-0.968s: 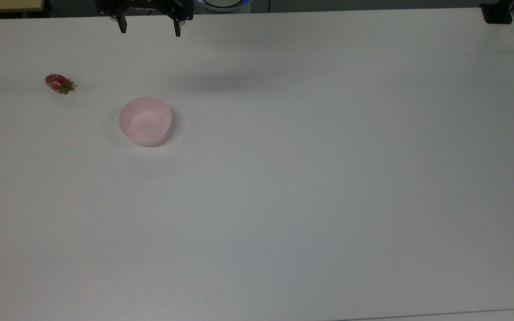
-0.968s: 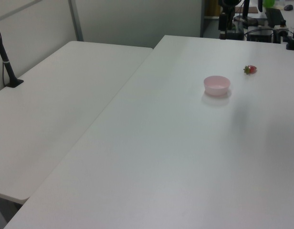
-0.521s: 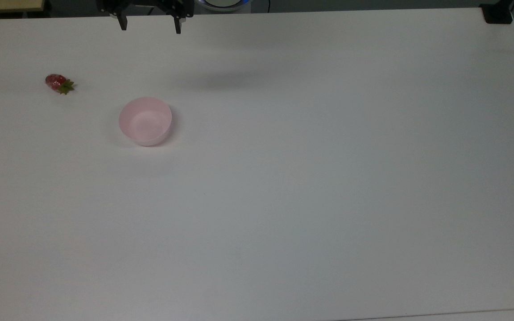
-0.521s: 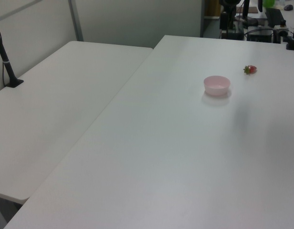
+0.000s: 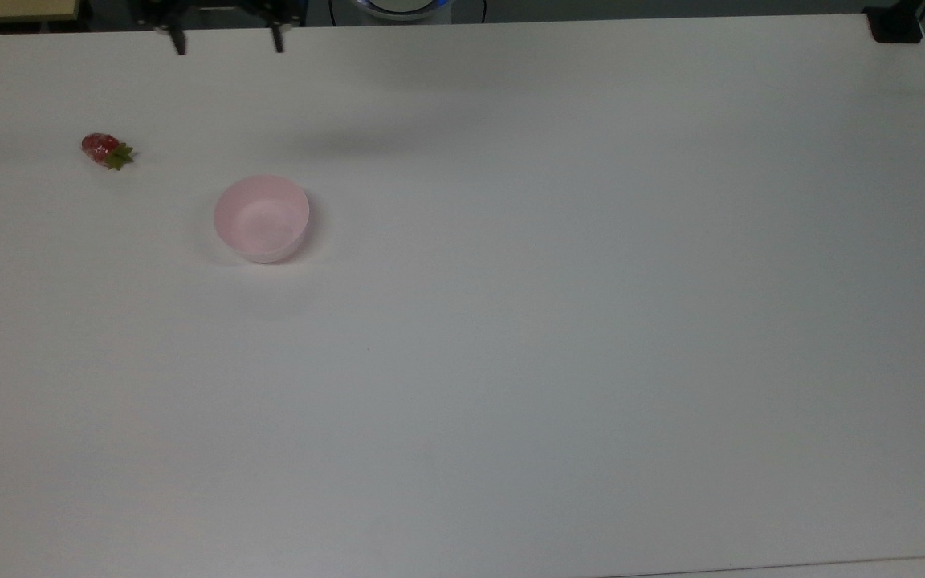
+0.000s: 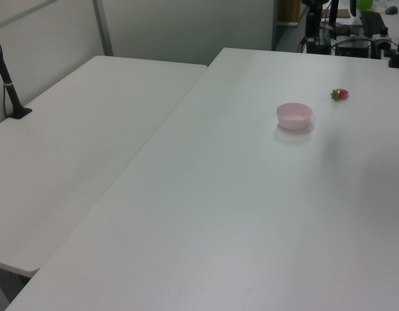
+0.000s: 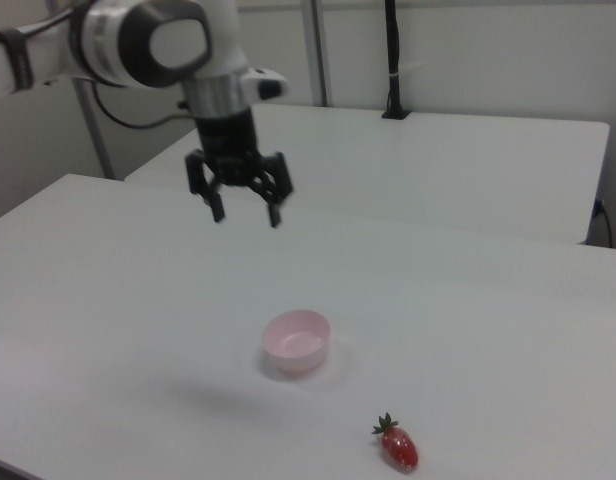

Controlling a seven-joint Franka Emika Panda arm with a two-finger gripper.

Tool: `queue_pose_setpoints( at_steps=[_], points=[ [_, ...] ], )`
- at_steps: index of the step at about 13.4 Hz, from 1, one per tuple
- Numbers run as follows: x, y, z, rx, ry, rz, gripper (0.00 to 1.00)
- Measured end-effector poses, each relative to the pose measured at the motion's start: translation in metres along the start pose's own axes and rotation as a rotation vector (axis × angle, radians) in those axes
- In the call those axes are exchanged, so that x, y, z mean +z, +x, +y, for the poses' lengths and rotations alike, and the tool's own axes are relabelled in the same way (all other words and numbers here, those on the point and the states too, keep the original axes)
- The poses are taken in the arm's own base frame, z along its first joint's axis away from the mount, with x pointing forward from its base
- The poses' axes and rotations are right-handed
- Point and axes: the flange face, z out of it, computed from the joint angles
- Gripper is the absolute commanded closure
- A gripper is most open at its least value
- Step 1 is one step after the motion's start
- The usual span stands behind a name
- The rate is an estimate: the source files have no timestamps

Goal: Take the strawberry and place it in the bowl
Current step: 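Move the open gripper over the red strawberry and lower it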

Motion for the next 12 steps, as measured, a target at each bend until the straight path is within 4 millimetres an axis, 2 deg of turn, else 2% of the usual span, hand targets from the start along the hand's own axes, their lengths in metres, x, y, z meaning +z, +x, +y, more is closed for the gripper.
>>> queue_pose_setpoints(
  at_steps=[1,2,3,5,6,7,9,12],
  points=[
    [0.009,-0.003,0.019,-0.058,-0.001,-0.008,0.00],
    [0.028,-0.006,0.045,-0.152,-0.007,-0.009,0.00],
    [0.043,-0.007,0.060,-0.219,-0.014,-0.007,0.00],
    [0.101,-0.015,0.097,-0.421,-0.040,-0.009,0.00],
    [0.121,-0.017,0.106,-0.483,-0.050,-0.011,0.00],
    [0.150,-0.022,0.118,-0.561,-0.068,-0.015,0.00],
    [0.184,-0.031,0.133,-0.652,-0.092,-0.026,0.05],
    [0.208,-0.044,0.152,-0.709,-0.123,-0.026,0.12]
  ],
)
